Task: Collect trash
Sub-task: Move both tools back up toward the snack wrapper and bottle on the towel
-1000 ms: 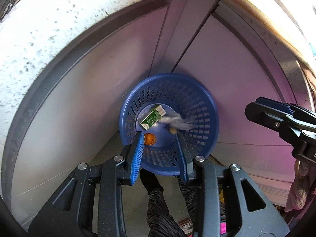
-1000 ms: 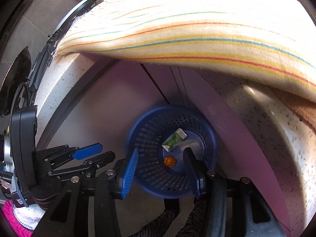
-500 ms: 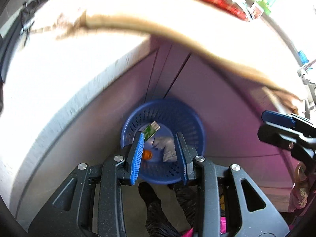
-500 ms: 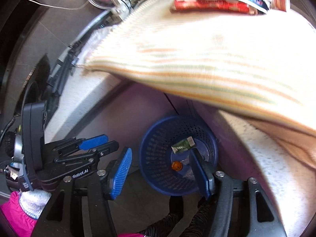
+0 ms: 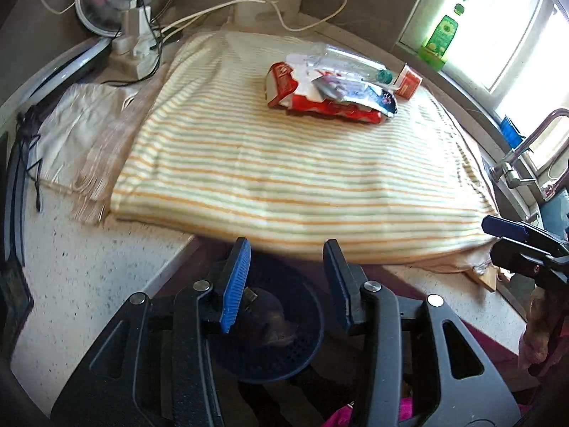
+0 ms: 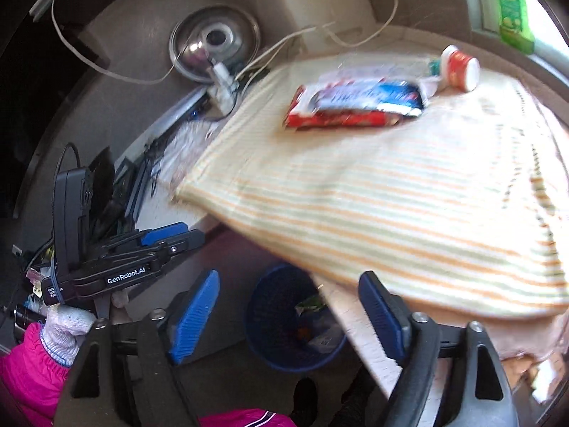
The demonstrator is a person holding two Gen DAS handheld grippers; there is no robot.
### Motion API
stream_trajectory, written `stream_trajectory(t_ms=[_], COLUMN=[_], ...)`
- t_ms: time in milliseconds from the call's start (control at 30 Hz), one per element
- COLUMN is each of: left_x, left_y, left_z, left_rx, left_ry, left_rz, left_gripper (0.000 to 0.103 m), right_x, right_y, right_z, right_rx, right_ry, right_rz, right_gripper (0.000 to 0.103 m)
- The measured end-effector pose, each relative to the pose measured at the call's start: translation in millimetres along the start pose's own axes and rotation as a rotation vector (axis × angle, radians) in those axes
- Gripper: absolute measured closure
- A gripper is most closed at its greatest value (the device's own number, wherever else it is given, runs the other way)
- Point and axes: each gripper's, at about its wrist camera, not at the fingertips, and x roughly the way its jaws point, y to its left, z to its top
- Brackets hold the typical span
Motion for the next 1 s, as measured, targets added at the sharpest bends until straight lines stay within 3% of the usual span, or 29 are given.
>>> stream_trajectory(t_ms=[100,433,700,867,933,1000], left_x=[-1,18,43,53,56,59], left_y=[-17,-64,-93,-103,-107,-111], left_z=[21,96,158,188,198,206], left_rx=[0.016,0.085,0.170,0.181,0.187,0.200], left_ry=[-0.047,-0.046,-0.060,-0.108,-0.132,-0.149], left_rz=[-0.011,0.007,0.025,-0.009,-0.010,-0.007], left_gripper=[0.044,0.044,0.044,0.043,0.035,0.035], right_x=[-16,-47,-58,-56,-55,-53], right_y=[-17,-82,-121,-142,-149,-156], right_z=[14,67,107,127,133,140], right_rx=[0.013,0.034,0.029,0.025,0.020,0.020], right_ry=[-0.042,-0.155,-0.193,-0.193,-0.195,-0.196], right_rz=[-0.016,-0.084,-0.121,-0.122,-0.126,-0.124], right_gripper=[0.018,0.017,0.017,0.017,0.017,0.017])
